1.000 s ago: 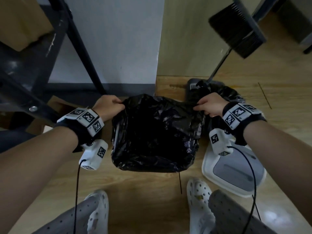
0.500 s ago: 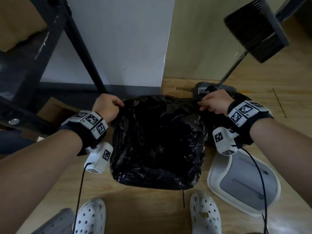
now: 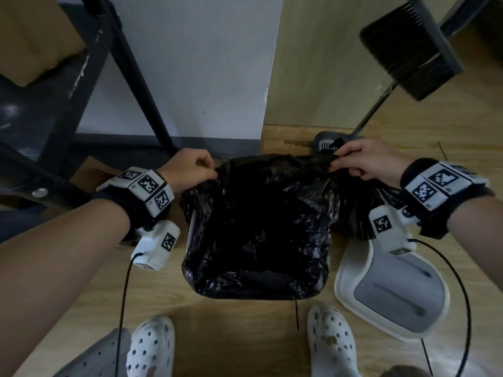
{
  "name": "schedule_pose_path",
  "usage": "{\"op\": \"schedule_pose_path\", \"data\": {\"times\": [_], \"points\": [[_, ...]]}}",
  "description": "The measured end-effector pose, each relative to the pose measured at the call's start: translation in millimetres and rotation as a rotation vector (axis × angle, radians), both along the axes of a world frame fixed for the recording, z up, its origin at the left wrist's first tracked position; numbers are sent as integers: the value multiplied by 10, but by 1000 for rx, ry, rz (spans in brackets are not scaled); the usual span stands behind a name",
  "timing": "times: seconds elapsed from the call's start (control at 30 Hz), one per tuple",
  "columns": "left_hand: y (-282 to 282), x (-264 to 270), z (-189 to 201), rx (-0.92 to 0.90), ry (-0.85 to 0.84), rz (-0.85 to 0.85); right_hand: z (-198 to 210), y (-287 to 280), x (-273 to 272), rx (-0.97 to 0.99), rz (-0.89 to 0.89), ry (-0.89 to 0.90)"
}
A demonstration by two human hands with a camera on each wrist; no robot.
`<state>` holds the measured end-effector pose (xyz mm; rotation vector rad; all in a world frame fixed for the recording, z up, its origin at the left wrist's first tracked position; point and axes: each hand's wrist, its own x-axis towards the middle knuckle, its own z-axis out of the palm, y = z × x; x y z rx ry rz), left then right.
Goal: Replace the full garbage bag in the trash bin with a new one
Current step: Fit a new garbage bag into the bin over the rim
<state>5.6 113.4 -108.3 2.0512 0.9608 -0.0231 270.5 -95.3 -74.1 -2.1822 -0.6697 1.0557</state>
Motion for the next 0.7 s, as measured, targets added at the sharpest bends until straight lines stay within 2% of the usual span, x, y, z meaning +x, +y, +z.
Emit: {"op": "schedule_pose_path", "data": {"times": [0.1,0.2,0.33,0.43,0.6,0.7], "points": [[-41,18,74,-171,-28,0,73,-125,-8,49,12,1],[-75,66,67,-138,49,3,149,-224,-20,74,33,20],[-138,101,101,-71,161,-118,271,-304,-63,95,13,24],[-202,114,181,-147,225,-253,370,-342,-84,92,16,25],[-219,59,206,-343,332,-207,402,-357,-74,76,-7,-6],[-187,-1,224,-215,434,-327,358,-327,-86,66,-22,-12]]}}
